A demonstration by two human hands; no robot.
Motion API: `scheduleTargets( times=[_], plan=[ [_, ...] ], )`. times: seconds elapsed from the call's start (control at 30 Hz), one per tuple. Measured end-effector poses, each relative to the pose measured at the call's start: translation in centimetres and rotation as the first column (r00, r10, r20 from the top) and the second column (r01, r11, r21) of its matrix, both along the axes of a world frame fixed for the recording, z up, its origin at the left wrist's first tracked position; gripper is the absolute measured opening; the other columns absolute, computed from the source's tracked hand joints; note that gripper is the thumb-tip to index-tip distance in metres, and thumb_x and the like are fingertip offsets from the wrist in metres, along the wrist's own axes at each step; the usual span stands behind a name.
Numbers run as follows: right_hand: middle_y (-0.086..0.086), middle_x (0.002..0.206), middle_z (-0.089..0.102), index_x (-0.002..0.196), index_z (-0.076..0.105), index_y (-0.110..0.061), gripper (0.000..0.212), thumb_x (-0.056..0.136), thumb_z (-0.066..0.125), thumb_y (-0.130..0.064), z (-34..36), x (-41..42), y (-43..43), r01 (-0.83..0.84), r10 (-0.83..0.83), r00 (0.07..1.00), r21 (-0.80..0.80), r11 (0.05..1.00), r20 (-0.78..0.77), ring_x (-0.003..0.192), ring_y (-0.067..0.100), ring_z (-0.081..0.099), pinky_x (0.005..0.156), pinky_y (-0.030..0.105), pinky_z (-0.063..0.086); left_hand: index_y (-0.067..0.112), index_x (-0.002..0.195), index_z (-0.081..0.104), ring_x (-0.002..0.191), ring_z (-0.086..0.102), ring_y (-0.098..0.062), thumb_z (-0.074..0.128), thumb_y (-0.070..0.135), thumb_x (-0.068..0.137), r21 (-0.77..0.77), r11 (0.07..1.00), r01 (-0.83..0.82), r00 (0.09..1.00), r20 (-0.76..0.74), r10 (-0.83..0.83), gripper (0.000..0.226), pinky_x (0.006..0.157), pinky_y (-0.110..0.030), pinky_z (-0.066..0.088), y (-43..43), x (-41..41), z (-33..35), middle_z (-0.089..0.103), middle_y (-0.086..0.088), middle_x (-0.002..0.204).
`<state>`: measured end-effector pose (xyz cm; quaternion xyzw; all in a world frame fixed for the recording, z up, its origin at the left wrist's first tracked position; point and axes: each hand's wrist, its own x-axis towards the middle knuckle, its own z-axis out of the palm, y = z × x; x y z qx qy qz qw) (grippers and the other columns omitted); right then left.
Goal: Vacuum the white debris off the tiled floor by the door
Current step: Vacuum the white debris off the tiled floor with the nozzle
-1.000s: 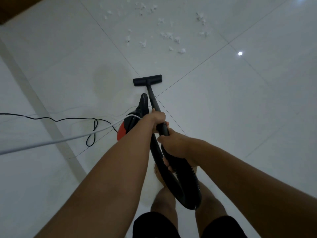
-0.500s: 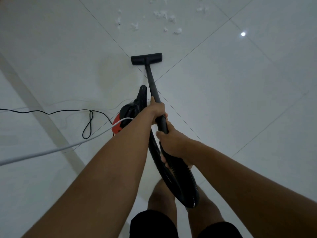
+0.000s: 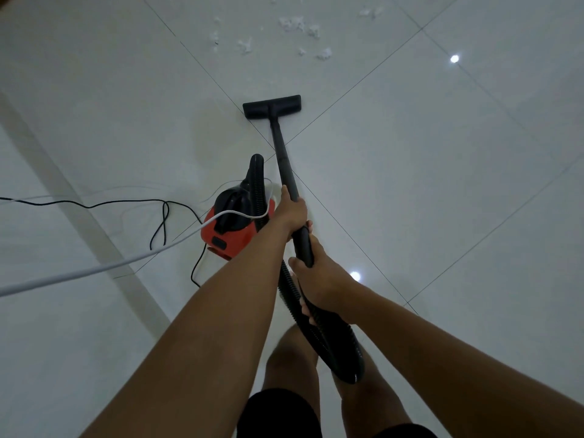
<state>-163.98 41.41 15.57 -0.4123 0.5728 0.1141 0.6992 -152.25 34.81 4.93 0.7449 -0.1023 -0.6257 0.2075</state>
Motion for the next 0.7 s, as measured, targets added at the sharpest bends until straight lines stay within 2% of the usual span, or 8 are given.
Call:
scheduleTargets(
  times=[0.17,0.33,0.47,0.7],
  plan=[
    [0.018,0.077,0.065,0.158,0.001,-0.047,0.065,0.108,0.041,-0.035,-3.0,-1.1,0.4,-0.029,0.029,0.999,-0.023,0.999,-0.017,0.046,0.018,0.062,0.050,0.033,0.060,0.045,0.158,-0.007,0.060,0.054,-0.017,0.036,0.024,0.106,-0.011,1.000,-0.020,1.000,0.005,0.020,0.070,0.067,-0.035,0.058,0.1,-0.8,-2.8,0.054,-0.008,0.080],
    [0.015,0.083,0.065,0.158,0.001,-0.047,0.067,0.107,0.043,-0.038,-5.9,-1.9,1.5,-0.035,0.033,0.999,-0.079,0.996,-0.035,0.038,0.012,0.059,0.043,0.027,0.056,0.047,0.157,-0.003,0.056,0.056,-0.018,0.039,0.023,0.106,-0.047,0.998,-0.034,0.999,0.025,0.036,0.071,0.057,-0.032,0.055,0.9,-1.3,-5.8,0.055,-0.010,0.077],
    [0.016,0.088,0.064,0.157,-0.004,-0.050,0.068,0.108,0.041,-0.037,-7.4,-2.4,2.6,-0.012,0.012,1.000,-0.082,0.997,0.004,0.035,0.009,0.056,0.039,0.020,0.049,0.050,0.156,-0.003,0.060,0.056,-0.019,0.040,0.024,0.106,-0.052,0.998,-0.032,0.999,0.026,0.033,0.071,0.061,-0.034,0.057,1.5,-1.6,-7.3,0.055,-0.010,0.082],
    [0.018,0.088,0.065,0.156,-0.004,-0.053,0.066,0.109,0.039,-0.037,-8.8,-4.3,3.6,-0.005,0.006,1.000,-0.031,1.000,0.017,0.045,0.015,0.060,0.043,0.026,0.053,0.051,0.155,-0.006,0.066,0.056,-0.021,0.039,0.027,0.106,-0.045,0.998,-0.040,0.998,0.039,0.042,0.070,0.083,-0.048,0.060,2.8,-3.2,-8.5,0.055,-0.009,0.080]
  ],
)
